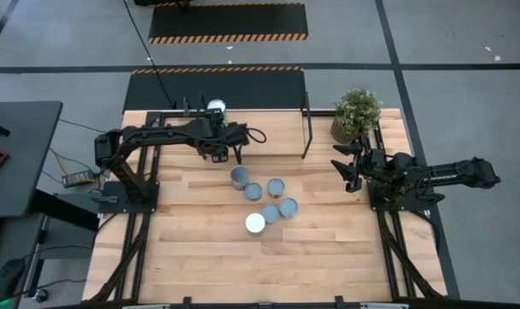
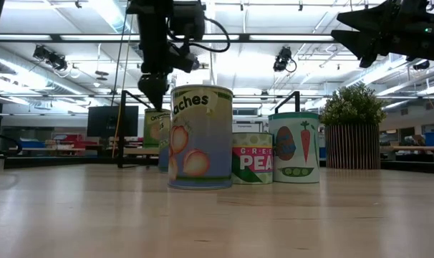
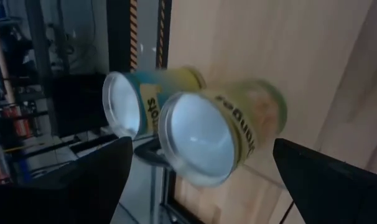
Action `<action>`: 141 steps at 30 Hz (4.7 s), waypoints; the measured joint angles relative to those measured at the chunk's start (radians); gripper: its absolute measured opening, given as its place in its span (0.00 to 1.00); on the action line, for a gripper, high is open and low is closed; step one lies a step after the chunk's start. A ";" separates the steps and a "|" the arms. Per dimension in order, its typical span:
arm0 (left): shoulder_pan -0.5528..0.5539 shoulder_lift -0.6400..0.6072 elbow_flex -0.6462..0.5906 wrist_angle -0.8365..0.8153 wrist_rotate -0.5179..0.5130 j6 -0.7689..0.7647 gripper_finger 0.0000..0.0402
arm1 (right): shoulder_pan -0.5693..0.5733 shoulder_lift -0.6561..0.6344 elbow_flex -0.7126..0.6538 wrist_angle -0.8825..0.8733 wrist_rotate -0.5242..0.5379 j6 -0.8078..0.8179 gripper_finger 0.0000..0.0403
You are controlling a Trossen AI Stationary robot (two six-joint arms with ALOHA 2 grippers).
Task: Pick and place cans onto a shelf
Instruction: Put the canned peaches on the shelf
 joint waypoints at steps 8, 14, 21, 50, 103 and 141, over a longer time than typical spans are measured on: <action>0.037 0.000 0.000 0.121 0.238 -0.051 0.98 | 0.000 0.000 0.000 0.000 0.000 0.006 0.62; 0.007 0.000 0.000 0.191 0.492 -0.079 0.98 | 0.000 0.000 0.000 0.000 0.000 0.001 0.62; -0.077 0.000 0.000 0.250 0.735 -0.140 0.98 | 0.000 0.000 0.000 0.000 0.000 0.000 0.62; -0.541 0.062 0.051 0.085 0.668 -0.486 0.98 | 0.000 0.000 0.000 0.000 0.000 0.009 0.62; -0.527 0.143 0.198 0.225 0.574 -0.393 0.81 | 0.000 0.007 0.000 0.002 0.000 0.010 0.62; 0.197 0.162 0.199 0.159 0.540 -0.315 0.82 | 0.000 0.028 0.000 0.024 -0.003 0.006 0.62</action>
